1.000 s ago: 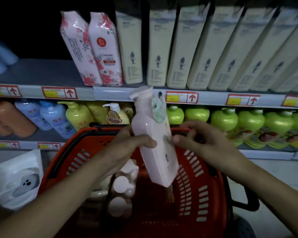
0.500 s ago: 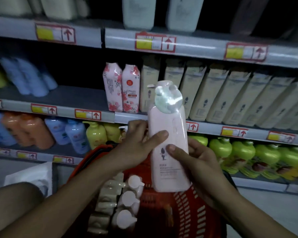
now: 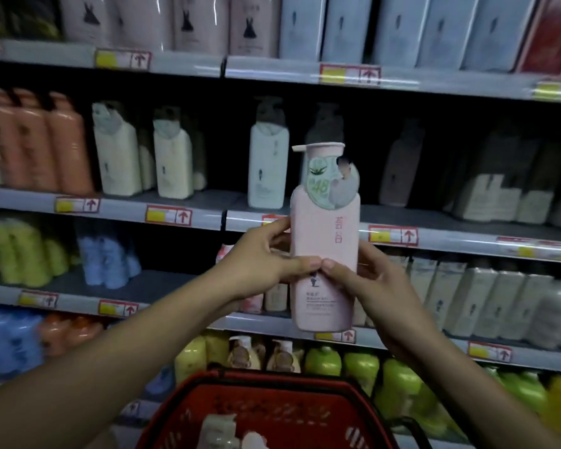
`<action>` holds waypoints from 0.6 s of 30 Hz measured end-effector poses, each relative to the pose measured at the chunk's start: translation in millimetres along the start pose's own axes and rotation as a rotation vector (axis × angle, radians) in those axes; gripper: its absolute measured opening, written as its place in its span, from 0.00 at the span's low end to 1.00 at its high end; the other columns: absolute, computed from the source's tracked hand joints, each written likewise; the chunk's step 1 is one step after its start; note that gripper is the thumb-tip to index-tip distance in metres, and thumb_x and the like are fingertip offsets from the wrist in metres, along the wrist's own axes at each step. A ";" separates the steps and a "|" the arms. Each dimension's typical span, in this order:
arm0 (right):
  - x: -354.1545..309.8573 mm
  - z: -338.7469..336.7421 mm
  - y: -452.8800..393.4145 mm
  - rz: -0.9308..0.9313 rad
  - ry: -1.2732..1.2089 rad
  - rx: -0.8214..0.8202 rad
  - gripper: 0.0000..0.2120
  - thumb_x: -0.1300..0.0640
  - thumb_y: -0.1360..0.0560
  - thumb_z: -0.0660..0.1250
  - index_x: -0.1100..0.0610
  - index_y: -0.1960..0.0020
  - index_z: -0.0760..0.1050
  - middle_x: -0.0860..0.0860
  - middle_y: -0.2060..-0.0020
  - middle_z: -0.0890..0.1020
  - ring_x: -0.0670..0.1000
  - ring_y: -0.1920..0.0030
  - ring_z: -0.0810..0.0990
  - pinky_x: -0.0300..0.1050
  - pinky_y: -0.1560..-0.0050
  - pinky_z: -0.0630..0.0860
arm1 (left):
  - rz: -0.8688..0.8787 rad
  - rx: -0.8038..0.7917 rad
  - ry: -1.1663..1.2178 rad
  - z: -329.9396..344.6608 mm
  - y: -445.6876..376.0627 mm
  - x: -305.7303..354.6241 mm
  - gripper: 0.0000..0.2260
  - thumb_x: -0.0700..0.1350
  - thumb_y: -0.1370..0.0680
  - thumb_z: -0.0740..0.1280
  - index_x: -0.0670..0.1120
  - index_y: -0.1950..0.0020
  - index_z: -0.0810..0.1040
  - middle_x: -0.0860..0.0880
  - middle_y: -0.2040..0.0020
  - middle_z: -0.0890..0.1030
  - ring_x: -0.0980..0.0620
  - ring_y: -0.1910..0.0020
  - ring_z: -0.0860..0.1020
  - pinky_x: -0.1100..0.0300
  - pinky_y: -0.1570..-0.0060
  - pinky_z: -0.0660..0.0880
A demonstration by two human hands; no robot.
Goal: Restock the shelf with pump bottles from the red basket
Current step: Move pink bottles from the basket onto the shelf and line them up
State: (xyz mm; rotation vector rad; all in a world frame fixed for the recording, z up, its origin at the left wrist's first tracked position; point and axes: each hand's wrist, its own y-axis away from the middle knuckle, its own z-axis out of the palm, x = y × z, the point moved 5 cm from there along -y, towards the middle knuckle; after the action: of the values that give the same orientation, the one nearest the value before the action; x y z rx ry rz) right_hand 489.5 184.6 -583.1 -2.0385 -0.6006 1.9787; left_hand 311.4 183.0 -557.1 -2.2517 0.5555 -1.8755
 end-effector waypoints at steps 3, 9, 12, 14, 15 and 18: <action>0.0 -14.9 -8.0 -0.025 0.072 0.035 0.19 0.61 0.29 0.77 0.51 0.39 0.82 0.47 0.47 0.88 0.49 0.45 0.86 0.48 0.44 0.83 | 0.089 0.011 -0.091 11.1 -12.8 0.8 0.29 0.33 0.30 0.78 0.52 0.34 0.75 0.54 0.43 0.84 0.61 0.47 0.84 0.62 0.46 0.81; -14.9 -65.6 -56.8 -0.234 0.277 0.232 0.19 0.61 0.28 0.78 0.45 0.43 0.80 0.46 0.48 0.82 0.40 0.49 0.82 0.30 0.54 0.78 | 0.270 0.029 -0.242 40.9 -90.1 17.5 0.30 0.44 0.30 0.80 0.58 0.32 0.75 0.61 0.42 0.84 0.65 0.45 0.82 0.67 0.47 0.79; -32.1 -99.0 -100.9 -0.345 0.413 0.256 0.19 0.57 0.26 0.77 0.47 0.38 0.78 0.45 0.46 0.79 0.37 0.45 0.79 0.27 0.50 0.75 | 0.336 0.077 -0.211 60.4 -146.2 33.4 0.27 0.42 0.30 0.80 0.54 0.34 0.77 0.59 0.44 0.84 0.61 0.45 0.82 0.59 0.44 0.81; -39.3 -120.9 -130.4 -0.398 0.501 0.254 0.18 0.58 0.26 0.76 0.49 0.38 0.78 0.49 0.46 0.78 0.39 0.44 0.78 0.27 0.48 0.73 | 0.336 0.101 -0.161 75.4 -182.4 35.4 0.26 0.39 0.30 0.79 0.49 0.34 0.78 0.54 0.44 0.85 0.56 0.45 0.83 0.55 0.42 0.81; -39.3 -131.0 -143.2 -0.410 0.534 0.246 0.19 0.58 0.26 0.76 0.48 0.37 0.76 0.51 0.45 0.78 0.40 0.44 0.78 0.30 0.46 0.74 | 0.331 0.111 -0.142 82.9 -198.0 33.6 0.25 0.38 0.30 0.79 0.48 0.34 0.78 0.53 0.43 0.85 0.55 0.44 0.83 0.55 0.42 0.81; -25.8 -158.8 -173.0 -0.400 0.624 0.213 0.23 0.58 0.24 0.75 0.51 0.31 0.74 0.51 0.42 0.77 0.45 0.40 0.78 0.40 0.42 0.77 | 0.321 0.137 -0.111 105.8 -234.3 20.8 0.24 0.37 0.29 0.78 0.47 0.35 0.78 0.51 0.42 0.84 0.53 0.42 0.82 0.70 0.50 0.78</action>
State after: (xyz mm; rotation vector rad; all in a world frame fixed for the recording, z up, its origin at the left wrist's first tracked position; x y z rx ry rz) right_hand 625.3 344.5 -474.5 -2.0442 -0.5623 1.0561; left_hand 459.5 378.4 -477.0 -2.0237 0.6993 -1.5738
